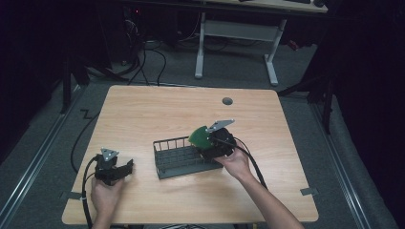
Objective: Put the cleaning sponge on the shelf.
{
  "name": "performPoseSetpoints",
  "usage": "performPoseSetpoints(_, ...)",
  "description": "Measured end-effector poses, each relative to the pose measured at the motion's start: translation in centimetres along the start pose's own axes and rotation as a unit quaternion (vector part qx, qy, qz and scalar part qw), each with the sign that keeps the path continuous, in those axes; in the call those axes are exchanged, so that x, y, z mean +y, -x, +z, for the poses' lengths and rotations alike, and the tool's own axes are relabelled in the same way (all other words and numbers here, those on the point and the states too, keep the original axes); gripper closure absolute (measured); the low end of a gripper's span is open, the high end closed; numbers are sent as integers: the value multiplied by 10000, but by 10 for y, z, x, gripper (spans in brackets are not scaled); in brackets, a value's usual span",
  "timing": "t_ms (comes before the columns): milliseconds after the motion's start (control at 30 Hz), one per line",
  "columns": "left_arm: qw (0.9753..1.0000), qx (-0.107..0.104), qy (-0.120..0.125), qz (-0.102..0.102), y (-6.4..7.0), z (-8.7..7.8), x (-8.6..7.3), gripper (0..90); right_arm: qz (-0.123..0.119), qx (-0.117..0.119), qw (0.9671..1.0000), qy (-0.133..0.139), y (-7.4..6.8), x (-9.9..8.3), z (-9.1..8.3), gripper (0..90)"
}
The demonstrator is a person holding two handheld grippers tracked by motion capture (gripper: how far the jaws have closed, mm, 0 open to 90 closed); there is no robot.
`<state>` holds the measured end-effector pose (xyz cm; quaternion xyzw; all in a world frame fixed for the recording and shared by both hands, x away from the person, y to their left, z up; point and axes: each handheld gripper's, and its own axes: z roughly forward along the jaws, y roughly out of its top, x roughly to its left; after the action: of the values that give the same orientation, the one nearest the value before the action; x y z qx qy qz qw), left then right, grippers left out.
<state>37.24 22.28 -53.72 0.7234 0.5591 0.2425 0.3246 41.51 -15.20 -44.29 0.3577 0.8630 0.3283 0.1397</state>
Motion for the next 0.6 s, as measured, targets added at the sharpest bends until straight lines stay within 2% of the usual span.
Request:
performPoseSetpoints(333, 10000, 5, 6, -3, 0, 0, 0, 282, -34, 25, 10000, -32, -2, -1, 0, 254)
performPoseSetpoints(600, 10000, 4, 4, 0, 0, 0, 0, 282, -26, 35, 9999, 140, -3, -1, -6, 245)
